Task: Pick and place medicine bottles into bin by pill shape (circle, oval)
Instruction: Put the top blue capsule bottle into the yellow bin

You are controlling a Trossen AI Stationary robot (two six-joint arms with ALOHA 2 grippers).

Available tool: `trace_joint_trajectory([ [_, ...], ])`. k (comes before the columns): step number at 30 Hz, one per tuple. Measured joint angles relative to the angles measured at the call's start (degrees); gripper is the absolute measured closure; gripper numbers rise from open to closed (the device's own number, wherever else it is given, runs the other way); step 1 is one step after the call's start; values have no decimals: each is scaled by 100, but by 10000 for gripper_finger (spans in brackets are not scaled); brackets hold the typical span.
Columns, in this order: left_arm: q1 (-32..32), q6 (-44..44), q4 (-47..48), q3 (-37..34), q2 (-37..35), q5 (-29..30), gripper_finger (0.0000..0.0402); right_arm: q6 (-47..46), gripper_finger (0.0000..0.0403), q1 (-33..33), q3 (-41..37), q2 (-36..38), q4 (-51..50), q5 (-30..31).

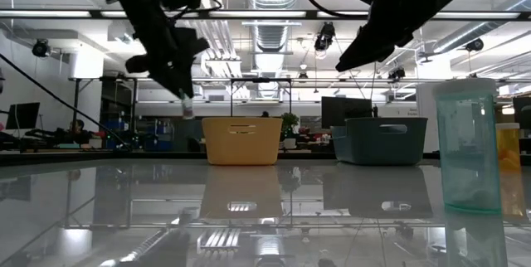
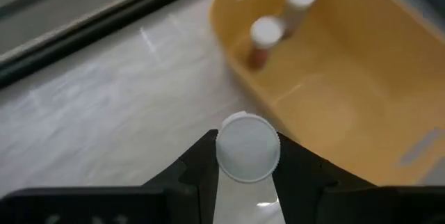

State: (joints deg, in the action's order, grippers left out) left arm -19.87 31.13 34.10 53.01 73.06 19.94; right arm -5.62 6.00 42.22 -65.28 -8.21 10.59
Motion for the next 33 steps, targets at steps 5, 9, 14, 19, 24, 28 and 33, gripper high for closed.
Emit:
trace_joint_trajectory([
  [5, 81, -245, -74, 338, 295, -93, 306, -78, 184, -2, -145, 0, 86, 2],
  [9, 86, -536, -67, 690, 727, -239, 306, -128, 184, -2, -191, 0, 127, 2],
  [14, 86, -1100, -64, 1297, 1343, -540, 306, -137, 184, -2, -193, 2, 129, 2],
  [19, 86, -1710, -66, 1902, 1858, -650, 306, -137, 184, -2, -193, 2, 129, 2],
  [24, 86, -2020, -86, 2331, 2294, -650, 306, -132, 184, -2, -195, 2, 129, 2],
  [28, 85, -2149, -73, 2469, 2606, -649, 306, -131, 184, -2, -195, 2, 127, 2],
  [33, 13, -2133, -196, 2485, 2921, -649, 306, -128, 184, -2, -195, 2, 127, 2],
])
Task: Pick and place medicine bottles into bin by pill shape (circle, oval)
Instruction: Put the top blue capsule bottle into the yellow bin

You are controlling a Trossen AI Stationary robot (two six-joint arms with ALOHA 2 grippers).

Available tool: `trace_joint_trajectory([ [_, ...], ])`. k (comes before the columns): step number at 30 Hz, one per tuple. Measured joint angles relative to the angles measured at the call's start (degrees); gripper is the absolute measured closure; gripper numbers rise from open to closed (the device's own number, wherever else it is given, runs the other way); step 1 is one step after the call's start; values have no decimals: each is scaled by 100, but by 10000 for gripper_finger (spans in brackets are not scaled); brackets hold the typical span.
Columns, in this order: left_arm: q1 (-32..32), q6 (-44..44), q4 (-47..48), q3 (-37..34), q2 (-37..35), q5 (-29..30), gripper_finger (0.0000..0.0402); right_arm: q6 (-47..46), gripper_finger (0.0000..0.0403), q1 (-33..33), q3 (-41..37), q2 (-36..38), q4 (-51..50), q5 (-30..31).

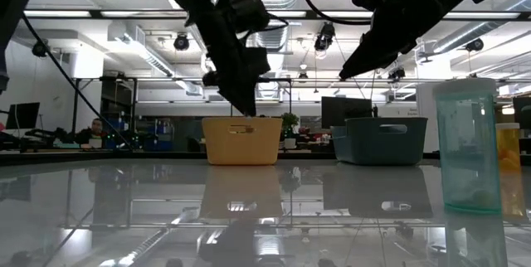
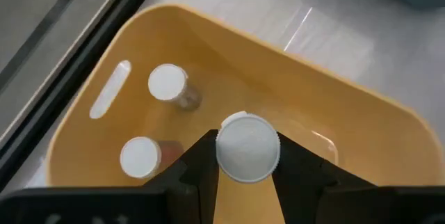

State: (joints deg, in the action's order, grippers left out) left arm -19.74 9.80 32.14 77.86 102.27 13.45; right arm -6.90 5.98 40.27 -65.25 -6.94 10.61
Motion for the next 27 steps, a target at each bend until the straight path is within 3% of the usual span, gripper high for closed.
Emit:
trace_joint_trajectory([
  [11, -84, 37, -689, -22, 444, 0, 306, -4, 184, 0, 0, 0, 2, 0],
  [27, -88, 182, -563, -57, 567, 0, 306, -13, 184, 0, 0, 0, 2, 0],
])
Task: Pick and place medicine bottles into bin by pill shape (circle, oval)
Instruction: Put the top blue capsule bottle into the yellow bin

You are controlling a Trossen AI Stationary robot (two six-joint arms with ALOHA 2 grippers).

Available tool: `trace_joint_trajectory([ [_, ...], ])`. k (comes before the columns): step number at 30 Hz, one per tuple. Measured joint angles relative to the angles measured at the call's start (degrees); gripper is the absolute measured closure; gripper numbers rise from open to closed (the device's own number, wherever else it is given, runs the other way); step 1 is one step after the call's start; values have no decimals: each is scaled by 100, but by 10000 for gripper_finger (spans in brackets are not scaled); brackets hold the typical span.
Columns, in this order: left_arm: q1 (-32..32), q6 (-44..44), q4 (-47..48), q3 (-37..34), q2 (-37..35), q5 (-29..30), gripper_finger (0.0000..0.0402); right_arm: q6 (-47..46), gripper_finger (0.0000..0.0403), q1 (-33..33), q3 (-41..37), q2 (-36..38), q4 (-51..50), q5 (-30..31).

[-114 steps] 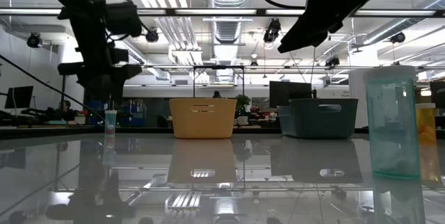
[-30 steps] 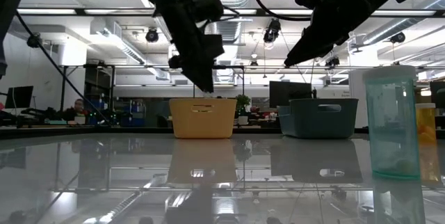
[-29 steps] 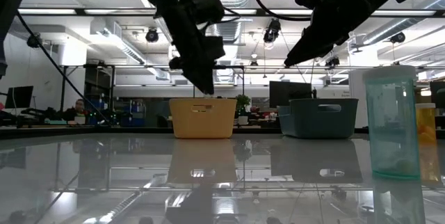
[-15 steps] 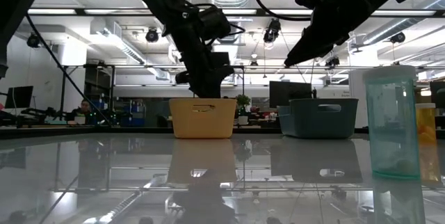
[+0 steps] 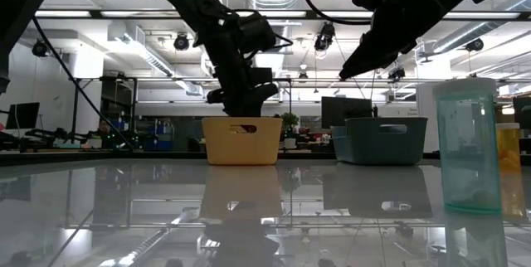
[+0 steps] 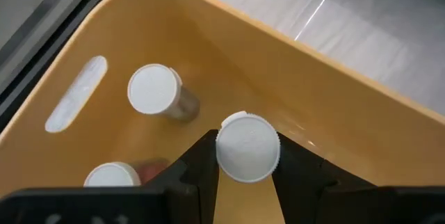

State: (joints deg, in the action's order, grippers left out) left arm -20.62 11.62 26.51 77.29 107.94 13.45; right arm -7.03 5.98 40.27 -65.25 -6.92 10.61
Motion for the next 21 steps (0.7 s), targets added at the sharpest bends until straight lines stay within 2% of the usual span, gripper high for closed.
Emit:
trace_joint_trajectory([
  [5, 1, 3, -58, -80, 0, 0, 304, -2, 184, 0, 0, 0, 0, 0],
  [15, 0, 22, -94, -82, 0, 0, 270, -2, 184, 0, 0, 0, 0, 0],
  [21, 0, 8, -65, -82, -8, 0, 267, -2, 184, 0, 0, 0, 0, 0],
])
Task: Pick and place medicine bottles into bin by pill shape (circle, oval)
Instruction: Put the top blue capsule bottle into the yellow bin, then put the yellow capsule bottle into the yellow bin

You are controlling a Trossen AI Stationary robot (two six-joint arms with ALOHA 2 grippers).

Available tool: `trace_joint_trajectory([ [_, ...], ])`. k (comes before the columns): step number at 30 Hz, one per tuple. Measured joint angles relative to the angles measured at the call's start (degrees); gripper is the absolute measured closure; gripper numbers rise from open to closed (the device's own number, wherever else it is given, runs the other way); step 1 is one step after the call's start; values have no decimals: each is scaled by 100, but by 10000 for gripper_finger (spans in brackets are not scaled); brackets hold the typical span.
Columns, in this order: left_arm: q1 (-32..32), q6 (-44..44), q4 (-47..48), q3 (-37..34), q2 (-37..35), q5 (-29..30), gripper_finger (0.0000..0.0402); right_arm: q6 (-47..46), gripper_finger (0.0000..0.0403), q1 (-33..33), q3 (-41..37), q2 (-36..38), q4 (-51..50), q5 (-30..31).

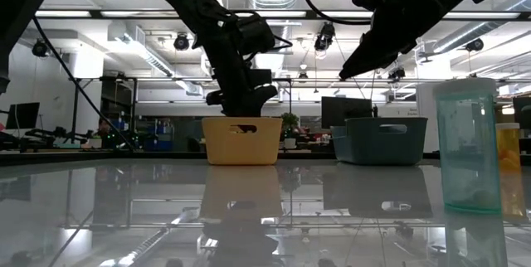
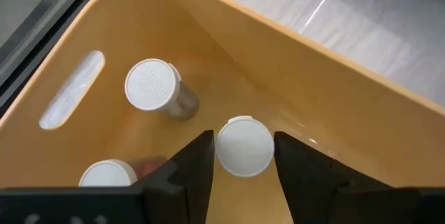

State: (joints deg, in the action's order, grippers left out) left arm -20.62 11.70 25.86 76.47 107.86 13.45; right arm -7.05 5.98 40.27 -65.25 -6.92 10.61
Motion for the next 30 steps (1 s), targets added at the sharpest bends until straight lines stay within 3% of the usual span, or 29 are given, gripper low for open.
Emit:
trace_joint_trajectory([
  [9, 10, -6, 53, 0, -298, 2, 266, -122, 184, 0, 0, 0, 0, -1],
  [19, 374, -312, -12, -119, -1135, 39, 266, -883, 184, 0, 0, 2, -40, -67],
  [26, 876, -911, -314, -369, -1686, 206, 266, -1851, 184, 0, 229, 4, -646, -1459],
  [30, 1092, -1204, -922, -769, -1978, 356, 266, -2671, 184, 4, 548, 4, -1684, -2077],
])
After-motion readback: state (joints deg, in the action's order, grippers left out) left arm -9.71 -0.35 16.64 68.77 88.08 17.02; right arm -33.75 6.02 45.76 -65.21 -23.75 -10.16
